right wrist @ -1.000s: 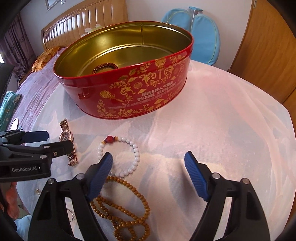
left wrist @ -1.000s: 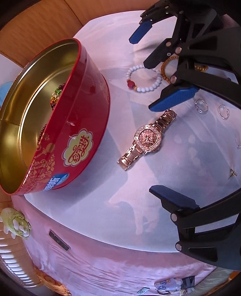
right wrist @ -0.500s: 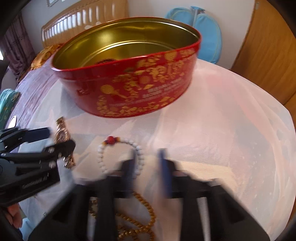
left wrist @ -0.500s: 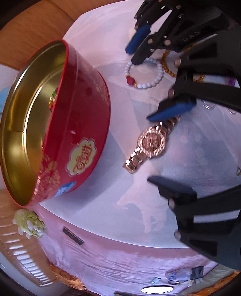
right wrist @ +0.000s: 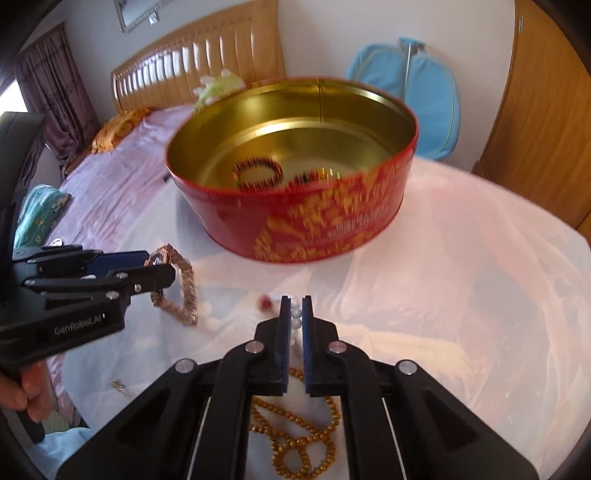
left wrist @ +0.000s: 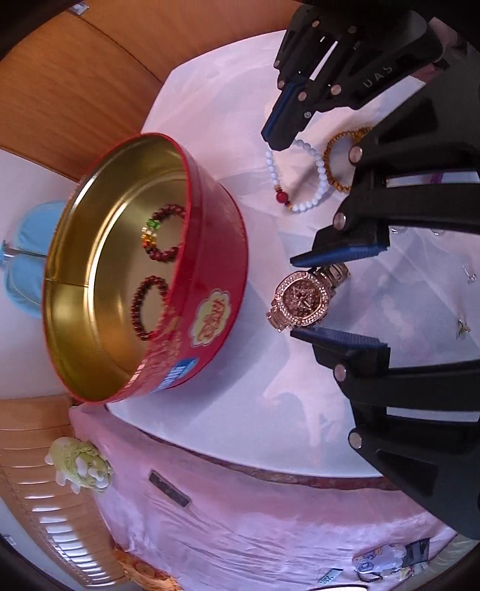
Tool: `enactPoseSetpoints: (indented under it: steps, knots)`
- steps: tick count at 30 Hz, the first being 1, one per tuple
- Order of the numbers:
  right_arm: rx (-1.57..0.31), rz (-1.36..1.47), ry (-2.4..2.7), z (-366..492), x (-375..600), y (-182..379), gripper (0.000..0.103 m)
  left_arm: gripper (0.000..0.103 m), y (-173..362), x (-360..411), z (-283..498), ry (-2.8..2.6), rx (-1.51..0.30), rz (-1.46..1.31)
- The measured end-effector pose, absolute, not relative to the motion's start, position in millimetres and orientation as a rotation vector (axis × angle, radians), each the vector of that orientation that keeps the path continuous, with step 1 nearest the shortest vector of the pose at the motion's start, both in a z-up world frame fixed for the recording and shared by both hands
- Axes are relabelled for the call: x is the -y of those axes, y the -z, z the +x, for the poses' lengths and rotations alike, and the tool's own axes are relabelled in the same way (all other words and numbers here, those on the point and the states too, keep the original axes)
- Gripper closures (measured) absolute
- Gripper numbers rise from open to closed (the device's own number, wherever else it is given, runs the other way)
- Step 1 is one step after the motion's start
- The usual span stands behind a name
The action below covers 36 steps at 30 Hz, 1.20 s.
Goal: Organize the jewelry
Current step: 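Grasp the rose-gold watch with the left tool while the right tool grasps the white bead bracelet, then lower the watch and white bracelet into the tin and open both tools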
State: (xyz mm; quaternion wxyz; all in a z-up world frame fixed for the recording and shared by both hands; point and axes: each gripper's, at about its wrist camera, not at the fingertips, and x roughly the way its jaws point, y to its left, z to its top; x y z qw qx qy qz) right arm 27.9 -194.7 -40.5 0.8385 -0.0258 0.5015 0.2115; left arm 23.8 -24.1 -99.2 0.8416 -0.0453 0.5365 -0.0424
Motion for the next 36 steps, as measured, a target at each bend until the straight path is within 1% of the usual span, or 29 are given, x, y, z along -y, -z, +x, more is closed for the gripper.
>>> enactPoseSetpoints:
  steps: [8,11,15,21,28,36]
  knots:
    - [-0.883,-0.007,-0.445,43.9,216.6,-28.4,0.096,0.07,13.2,3.1,22.7,0.092,-0.918,0.018]
    - [-0.83,-0.033,-0.447,52.8,218.7,-45.4,0.096,0.07,-4.9,-9.0,28.3,0.095,-0.866,0.06]
    - [-0.796,-0.042,-0.441,69.5,217.7,-56.5,0.096,0.07,-21.1,-15.2,35.0,0.11,-0.843,0.068]
    - [-0.822,-0.079,-0.462,93.2,209.5,-53.9,0.096,0.07,-26.3,-17.7,52.1,0.175,-0.858,0.087]
    - [-0.908,-0.124,-0.529,133.3,201.2,-51.7,0.096,0.07,-27.0,-5.4,100.5,0.317,-0.903,0.191]
    - [-0.992,-0.165,-0.559,168.7,184.5,-34.7,0.096,0.07,2.6,8.1,151.6,0.388,-0.977,0.321]
